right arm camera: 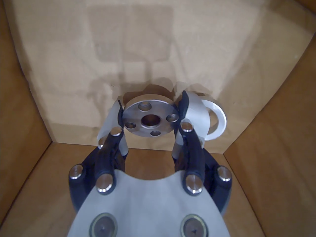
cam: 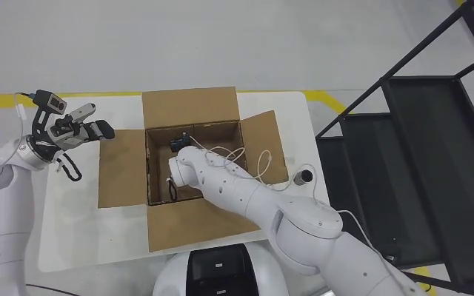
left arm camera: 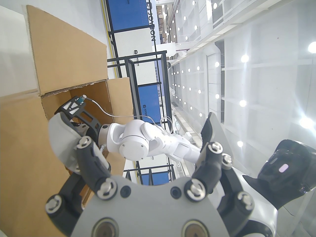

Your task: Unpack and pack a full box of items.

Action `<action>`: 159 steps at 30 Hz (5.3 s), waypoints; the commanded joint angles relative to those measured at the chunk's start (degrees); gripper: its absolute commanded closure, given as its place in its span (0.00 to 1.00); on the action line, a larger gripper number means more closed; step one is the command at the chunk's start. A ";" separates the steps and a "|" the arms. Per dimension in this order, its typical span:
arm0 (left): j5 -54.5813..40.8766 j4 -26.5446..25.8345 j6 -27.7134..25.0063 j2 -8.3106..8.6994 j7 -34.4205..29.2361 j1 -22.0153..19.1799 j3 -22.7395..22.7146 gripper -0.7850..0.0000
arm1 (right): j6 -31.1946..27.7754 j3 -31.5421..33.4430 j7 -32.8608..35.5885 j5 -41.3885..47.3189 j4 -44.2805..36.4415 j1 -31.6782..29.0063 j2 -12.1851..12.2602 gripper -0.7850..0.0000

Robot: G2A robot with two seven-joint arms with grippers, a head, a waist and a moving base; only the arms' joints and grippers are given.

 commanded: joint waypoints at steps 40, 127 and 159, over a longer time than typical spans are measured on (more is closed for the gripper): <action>0.00 0.00 0.00 0.00 0.00 0.00 0.00 0.00 | -7.96 39.23 28.21 -27.77 -80.91 -35.85 22.38 0.00; 0.00 0.00 0.00 0.00 0.00 0.00 0.00 0.00 | 2.65 72.20 17.11 -24.42 -54.33 -43.49 30.68 1.00; 0.00 0.00 0.00 0.00 0.00 0.00 0.00 0.00 | -5.59 41.60 16.91 -24.76 -82.31 -38.58 28.98 1.00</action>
